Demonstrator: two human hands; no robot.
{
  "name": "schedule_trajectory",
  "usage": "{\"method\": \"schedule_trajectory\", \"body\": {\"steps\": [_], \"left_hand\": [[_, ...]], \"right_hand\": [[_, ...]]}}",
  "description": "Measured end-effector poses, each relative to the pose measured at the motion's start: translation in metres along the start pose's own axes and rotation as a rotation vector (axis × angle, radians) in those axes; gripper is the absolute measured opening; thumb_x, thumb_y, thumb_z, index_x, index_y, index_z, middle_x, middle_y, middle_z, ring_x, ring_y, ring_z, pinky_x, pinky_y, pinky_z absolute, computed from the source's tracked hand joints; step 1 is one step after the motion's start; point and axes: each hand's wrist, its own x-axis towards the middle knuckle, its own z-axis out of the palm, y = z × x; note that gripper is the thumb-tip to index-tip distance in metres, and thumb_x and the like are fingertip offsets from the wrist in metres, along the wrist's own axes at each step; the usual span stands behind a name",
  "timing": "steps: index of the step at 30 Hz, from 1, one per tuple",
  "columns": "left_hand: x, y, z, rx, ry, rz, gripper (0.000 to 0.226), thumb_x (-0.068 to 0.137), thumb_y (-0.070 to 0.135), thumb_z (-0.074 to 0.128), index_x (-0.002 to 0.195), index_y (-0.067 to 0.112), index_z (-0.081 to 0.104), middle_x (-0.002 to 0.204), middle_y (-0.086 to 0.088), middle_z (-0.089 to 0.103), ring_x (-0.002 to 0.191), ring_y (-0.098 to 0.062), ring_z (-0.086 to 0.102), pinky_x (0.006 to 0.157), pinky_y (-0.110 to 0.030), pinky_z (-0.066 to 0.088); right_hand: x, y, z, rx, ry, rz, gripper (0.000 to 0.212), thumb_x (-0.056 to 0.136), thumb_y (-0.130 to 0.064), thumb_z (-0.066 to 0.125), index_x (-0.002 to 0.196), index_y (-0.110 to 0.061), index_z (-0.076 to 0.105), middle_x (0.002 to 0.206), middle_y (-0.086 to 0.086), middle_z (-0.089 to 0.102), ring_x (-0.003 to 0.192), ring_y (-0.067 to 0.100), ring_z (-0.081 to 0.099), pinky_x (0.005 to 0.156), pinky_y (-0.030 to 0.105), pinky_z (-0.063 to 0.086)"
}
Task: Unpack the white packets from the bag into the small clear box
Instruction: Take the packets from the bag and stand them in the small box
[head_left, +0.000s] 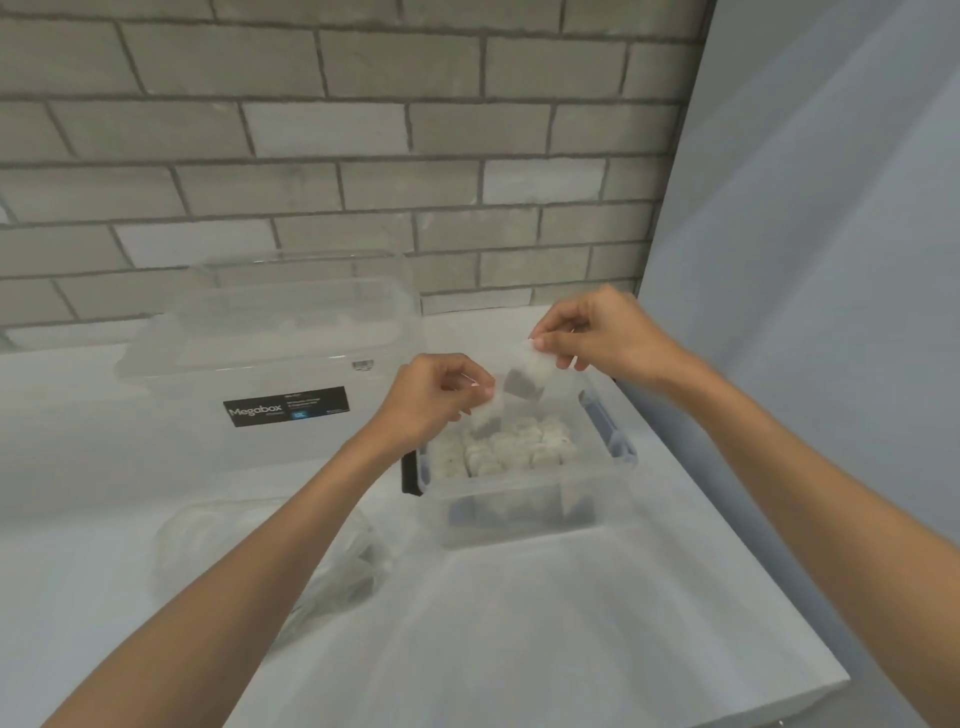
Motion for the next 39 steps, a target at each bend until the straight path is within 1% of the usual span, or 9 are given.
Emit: {"method": "schedule_trajectory", "body": {"steps": [5,8,15,19,25,28,31,35,39], "left_hand": [[0.022,-0.016,0.027,0.228,-0.054,-0.021,0.011,0.085,0.019,0.069,0.096,0.02,0.068,0.08,-0.003,0.069,0.069,-0.014,0.063,0.067,-0.025,0.053],[0.03,-0.021,0.043,0.345,-0.16,-0.06,0.004,0.085,0.014,0.067,0.089,0.015,0.068,0.08,-0.001,0.067,0.071,-0.014,0.061,0.057,-0.014,0.046],[0.044,-0.037,0.071,0.415,-0.4,-0.305,0.01,0.083,0.005,0.063,0.083,0.014,0.06,0.08,-0.01,0.063,0.058,-0.016,0.057,0.059,-0.028,0.049],[0.047,-0.045,0.079,0.516,-0.456,-0.344,0.009,0.083,0.008,0.062,0.087,0.017,0.062,0.079,-0.003,0.058,0.064,-0.016,0.052,0.055,-0.023,0.042],[0.047,-0.051,0.09,0.674,-0.476,-0.315,0.015,0.084,0.012,0.058,0.093,0.017,0.068,0.097,-0.003,0.063,0.092,-0.025,0.06,0.073,-0.027,0.045],[0.049,-0.052,0.092,0.737,-0.45,-0.289,0.014,0.082,0.013,0.058,0.084,0.024,0.067,0.105,-0.004,0.065,0.094,-0.028,0.063,0.078,-0.031,0.05],[0.05,-0.051,0.094,0.778,-0.443,-0.283,0.02,0.084,0.012,0.057,0.096,0.02,0.07,0.11,-0.005,0.063,0.098,-0.03,0.062,0.078,-0.03,0.047],[0.049,-0.051,0.096,0.811,-0.442,-0.289,0.023,0.087,0.011,0.056,0.104,0.017,0.07,0.114,-0.006,0.062,0.101,-0.031,0.062,0.077,-0.03,0.045],[0.049,-0.049,0.092,0.815,-0.448,-0.275,0.023,0.087,0.011,0.055,0.103,0.017,0.07,0.113,-0.005,0.062,0.099,-0.03,0.062,0.081,-0.032,0.048]], "right_hand": [[0.008,0.037,0.01,-0.141,-0.163,0.061,0.009,0.086,-0.004,0.067,0.086,-0.012,0.071,0.074,0.003,0.07,0.059,0.009,0.066,0.055,0.016,0.052],[0.011,0.053,0.028,-0.229,-0.321,0.094,0.011,0.086,-0.003,0.065,0.087,-0.012,0.07,0.069,0.002,0.067,0.056,0.007,0.064,0.05,0.007,0.043],[0.017,0.078,0.065,-0.367,-0.648,0.236,0.022,0.086,0.003,0.051,0.09,-0.011,0.067,0.068,-0.003,0.061,0.062,0.015,0.063,0.053,0.02,0.047],[0.019,0.082,0.077,-0.426,-0.755,0.287,0.031,0.086,0.004,0.046,0.097,-0.014,0.069,0.075,-0.002,0.056,0.065,0.014,0.056,0.051,0.021,0.046],[0.016,0.085,0.085,-0.502,-0.791,0.269,0.031,0.09,-0.003,0.051,0.115,-0.01,0.067,0.102,0.009,0.058,0.081,0.024,0.053,0.053,0.022,0.042],[0.016,0.086,0.087,-0.519,-0.772,0.263,0.03,0.091,-0.005,0.051,0.115,-0.009,0.067,0.1,0.008,0.055,0.077,0.023,0.053,0.056,0.024,0.042],[0.016,0.088,0.088,-0.521,-0.761,0.267,0.028,0.091,-0.005,0.052,0.114,-0.01,0.067,0.098,0.007,0.054,0.069,0.02,0.052,0.059,0.025,0.044],[0.013,0.086,0.086,-0.514,-0.76,0.265,0.029,0.091,-0.003,0.05,0.112,-0.012,0.068,0.1,0.006,0.053,0.082,0.025,0.053,0.07,0.029,0.045],[0.013,0.084,0.082,-0.451,-0.707,0.268,0.028,0.087,0.002,0.051,0.105,-0.009,0.07,0.091,0.006,0.056,0.076,0.025,0.057,0.053,0.023,0.045]]}}
